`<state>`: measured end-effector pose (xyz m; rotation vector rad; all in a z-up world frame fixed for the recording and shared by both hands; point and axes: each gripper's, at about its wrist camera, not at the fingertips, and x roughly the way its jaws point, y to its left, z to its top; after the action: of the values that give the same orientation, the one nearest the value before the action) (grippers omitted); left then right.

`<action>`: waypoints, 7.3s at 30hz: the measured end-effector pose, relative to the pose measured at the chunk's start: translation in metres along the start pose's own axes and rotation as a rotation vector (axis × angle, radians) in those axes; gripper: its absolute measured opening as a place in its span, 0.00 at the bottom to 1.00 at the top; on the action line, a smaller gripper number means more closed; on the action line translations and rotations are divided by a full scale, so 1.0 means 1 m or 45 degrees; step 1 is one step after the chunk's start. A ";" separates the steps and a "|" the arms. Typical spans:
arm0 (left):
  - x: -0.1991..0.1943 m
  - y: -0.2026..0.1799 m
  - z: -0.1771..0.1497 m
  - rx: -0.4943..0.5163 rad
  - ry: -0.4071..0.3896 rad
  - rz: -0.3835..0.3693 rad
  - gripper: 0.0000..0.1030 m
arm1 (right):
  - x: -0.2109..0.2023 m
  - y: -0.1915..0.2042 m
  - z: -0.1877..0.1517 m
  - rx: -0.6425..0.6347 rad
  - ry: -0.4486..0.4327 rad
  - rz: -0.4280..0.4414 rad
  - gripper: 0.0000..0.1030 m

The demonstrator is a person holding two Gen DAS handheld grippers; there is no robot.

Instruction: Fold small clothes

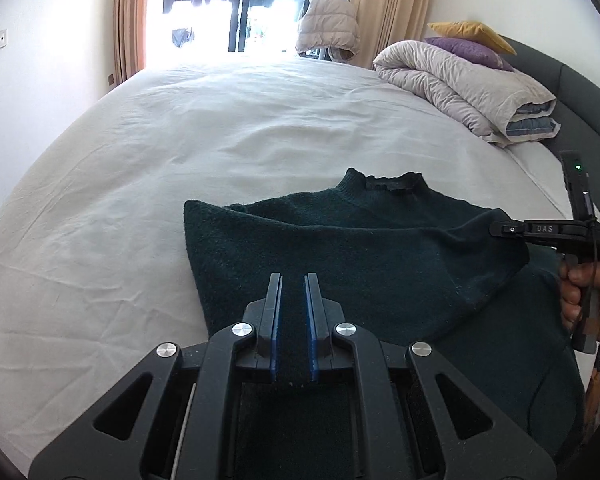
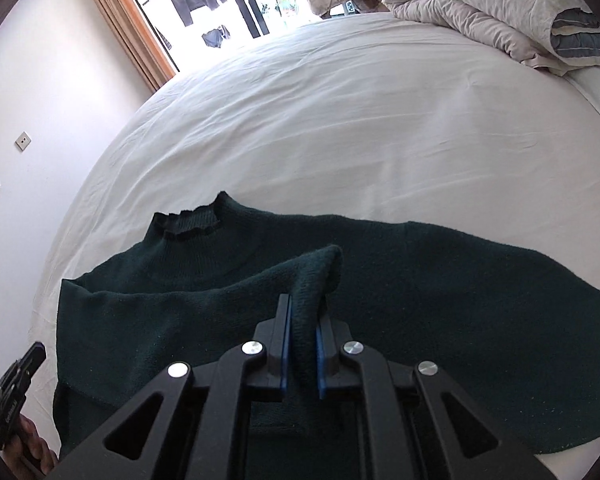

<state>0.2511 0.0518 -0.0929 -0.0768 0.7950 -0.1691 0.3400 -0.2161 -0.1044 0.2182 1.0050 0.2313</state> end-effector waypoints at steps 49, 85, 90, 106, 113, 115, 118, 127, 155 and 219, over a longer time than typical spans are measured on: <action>0.032 -0.002 0.001 0.042 0.104 0.135 0.09 | -0.177 -0.259 -0.117 0.899 -0.454 0.021 0.59; 0.010 -0.032 0.003 -0.347 0.021 -0.325 0.74 | -0.205 -0.238 -0.060 0.718 -0.615 0.057 0.09; 0.003 -0.020 0.013 -0.471 0.027 -0.519 0.75 | -0.179 -0.070 -0.014 0.183 -0.529 0.086 0.09; 0.050 -0.026 0.011 -0.617 0.286 -0.755 0.75 | -0.003 0.097 -0.082 -0.176 -0.049 0.263 0.37; 0.070 -0.051 0.006 -0.589 0.372 -0.699 0.75 | -0.054 0.056 -0.107 -0.050 -0.157 0.365 0.69; 0.074 -0.060 0.009 -0.568 0.393 -0.690 0.75 | -0.065 0.038 -0.115 0.011 -0.157 0.391 0.69; 0.082 -0.073 0.011 -0.533 0.441 -0.660 0.74 | -0.078 0.014 -0.130 0.105 -0.160 0.418 0.69; 0.098 -0.083 0.008 -0.546 0.461 -0.598 0.10 | -0.086 -0.033 -0.154 0.304 -0.165 0.458 0.62; 0.035 0.024 0.028 -0.599 0.124 -0.499 0.09 | -0.036 -0.105 -0.114 1.049 -0.243 0.775 0.70; 0.053 -0.006 -0.035 -0.077 0.169 -0.109 0.13 | -0.044 -0.104 -0.085 0.423 -0.140 0.400 0.54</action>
<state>0.2622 0.0362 -0.1537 -0.1584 0.9298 -0.2333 0.2547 -0.3213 -0.1427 0.6874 0.8928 0.3334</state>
